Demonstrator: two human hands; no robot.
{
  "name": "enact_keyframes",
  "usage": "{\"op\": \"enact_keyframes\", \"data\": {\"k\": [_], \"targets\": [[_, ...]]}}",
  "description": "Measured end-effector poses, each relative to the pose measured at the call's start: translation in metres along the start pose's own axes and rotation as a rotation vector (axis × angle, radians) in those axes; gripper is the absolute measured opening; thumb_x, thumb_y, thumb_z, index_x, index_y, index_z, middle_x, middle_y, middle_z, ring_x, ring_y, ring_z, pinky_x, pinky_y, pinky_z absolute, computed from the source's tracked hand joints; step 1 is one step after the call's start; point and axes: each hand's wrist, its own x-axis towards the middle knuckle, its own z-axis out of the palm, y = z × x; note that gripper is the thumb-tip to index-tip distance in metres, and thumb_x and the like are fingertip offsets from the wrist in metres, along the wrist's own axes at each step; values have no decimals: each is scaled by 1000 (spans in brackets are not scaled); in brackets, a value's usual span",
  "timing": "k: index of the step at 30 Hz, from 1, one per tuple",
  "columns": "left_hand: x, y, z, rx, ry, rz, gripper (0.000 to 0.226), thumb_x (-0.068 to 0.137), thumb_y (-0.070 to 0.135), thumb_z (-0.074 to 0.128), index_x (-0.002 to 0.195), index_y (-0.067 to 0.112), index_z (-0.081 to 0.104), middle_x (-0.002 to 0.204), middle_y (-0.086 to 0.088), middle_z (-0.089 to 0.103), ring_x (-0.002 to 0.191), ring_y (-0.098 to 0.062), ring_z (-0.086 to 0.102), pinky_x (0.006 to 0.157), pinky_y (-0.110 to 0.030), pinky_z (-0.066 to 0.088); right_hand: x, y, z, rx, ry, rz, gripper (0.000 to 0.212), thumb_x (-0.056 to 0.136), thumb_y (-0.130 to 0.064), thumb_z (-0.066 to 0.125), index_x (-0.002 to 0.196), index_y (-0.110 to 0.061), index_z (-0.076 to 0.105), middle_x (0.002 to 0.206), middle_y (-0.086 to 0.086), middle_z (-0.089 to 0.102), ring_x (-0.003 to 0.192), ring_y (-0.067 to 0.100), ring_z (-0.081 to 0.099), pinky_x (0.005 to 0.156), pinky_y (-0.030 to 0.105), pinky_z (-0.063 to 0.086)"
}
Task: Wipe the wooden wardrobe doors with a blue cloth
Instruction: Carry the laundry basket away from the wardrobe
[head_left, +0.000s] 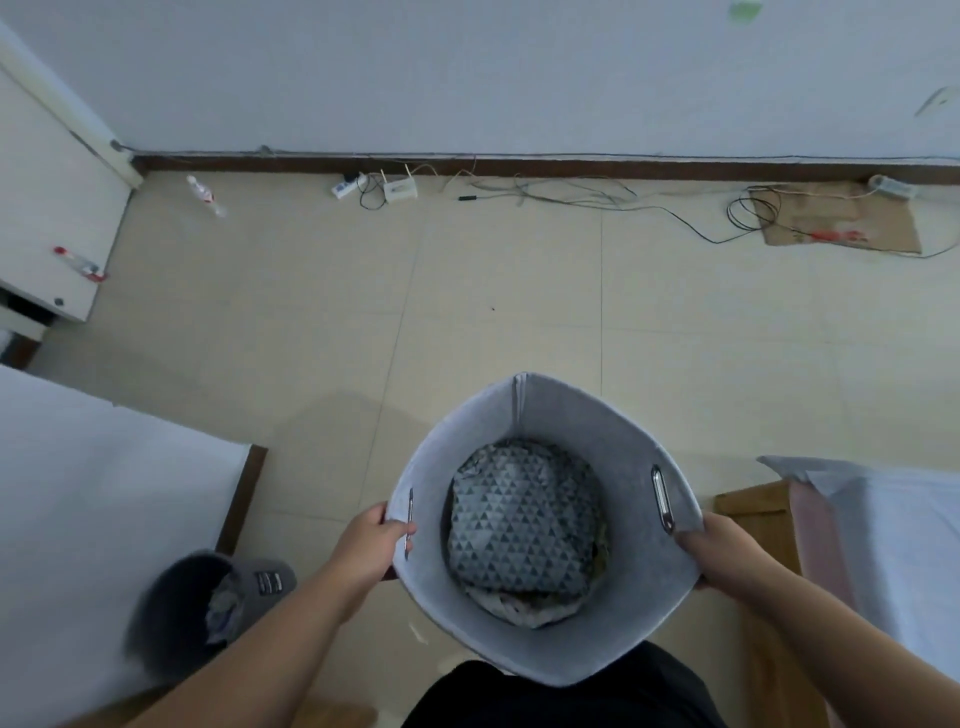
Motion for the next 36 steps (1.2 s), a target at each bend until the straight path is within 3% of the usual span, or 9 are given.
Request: {"op": "enact_keyframes", "data": {"k": [5, 9, 14, 17, 21, 24, 29, 32, 36], "targets": [[25, 80, -5, 60, 11, 44, 16, 86, 16, 64, 98, 18, 75, 86, -11, 79, 76, -29, 75, 70, -45, 64, 47, -81, -43, -31, -14, -13, 21, 89, 0, 52, 77, -3, 69, 48, 1, 67, 40, 13, 63, 41, 23, 49], [61, 128, -17, 7, 72, 45, 12, 88, 12, 64, 94, 10, 74, 90, -22, 75, 71, -27, 69, 69, -44, 62, 93, -147, -58, -76, 0, -52, 21, 86, 1, 54, 73, -6, 69, 47, 0, 67, 38, 12, 63, 38, 22, 48], [123, 193, -32, -49, 127, 56, 27, 76, 25, 60, 91, 5, 71, 88, -24, 71, 69, -25, 64, 68, -44, 59, 151, -230, -63, -78, 12, -39, 19, 80, -8, 55, 80, -8, 74, 62, 5, 74, 52, 23, 73, 44, 29, 55], [175, 235, -50, -58, 95, 48, 21, 84, 16, 58, 92, 4, 72, 90, -24, 72, 71, -26, 65, 75, -52, 62, 184, -276, -64, -71, 39, -24, 18, 80, -6, 55, 80, -8, 73, 65, 8, 75, 51, 21, 72, 45, 29, 56], [231, 297, -79, -2, 21, 48, 18, 89, 11, 57, 93, 8, 74, 94, -22, 74, 74, -31, 68, 76, -51, 63, 219, -341, -68, -58, 76, 4, 17, 81, -5, 56, 82, -4, 73, 70, 14, 76, 51, 21, 71, 46, 29, 56], [262, 348, -94, 38, -7, 59, 20, 91, 11, 55, 97, 12, 74, 94, -17, 77, 89, -42, 73, 77, -53, 63, 239, -390, -75, -52, 84, 15, 20, 77, -9, 54, 81, -7, 73, 67, 11, 75, 50, 24, 70, 47, 32, 58], [325, 429, -106, 55, 62, 61, 22, 91, 11, 52, 95, 16, 73, 94, -8, 79, 94, -33, 75, 78, -45, 59, 279, -450, -95, -57, 38, 31, 27, 81, -12, 48, 90, -18, 72, 90, 4, 75, 71, 32, 74, 53, 33, 61], [362, 476, -105, 30, 44, 52, 17, 85, 13, 58, 97, 14, 71, 99, -18, 77, 92, -41, 73, 72, -42, 54, 319, -481, -104, -38, 24, 12, 27, 81, -8, 48, 88, -17, 72, 85, 6, 76, 72, 33, 74, 55, 39, 63], [406, 534, -100, -25, 49, -14, 24, 89, 2, 54, 102, 15, 69, 104, -20, 76, 85, -32, 70, 73, -39, 55, 381, -525, -130, -33, 2, -31, 24, 81, -10, 51, 86, -15, 74, 72, 3, 77, 66, 31, 75, 58, 42, 64]]}}
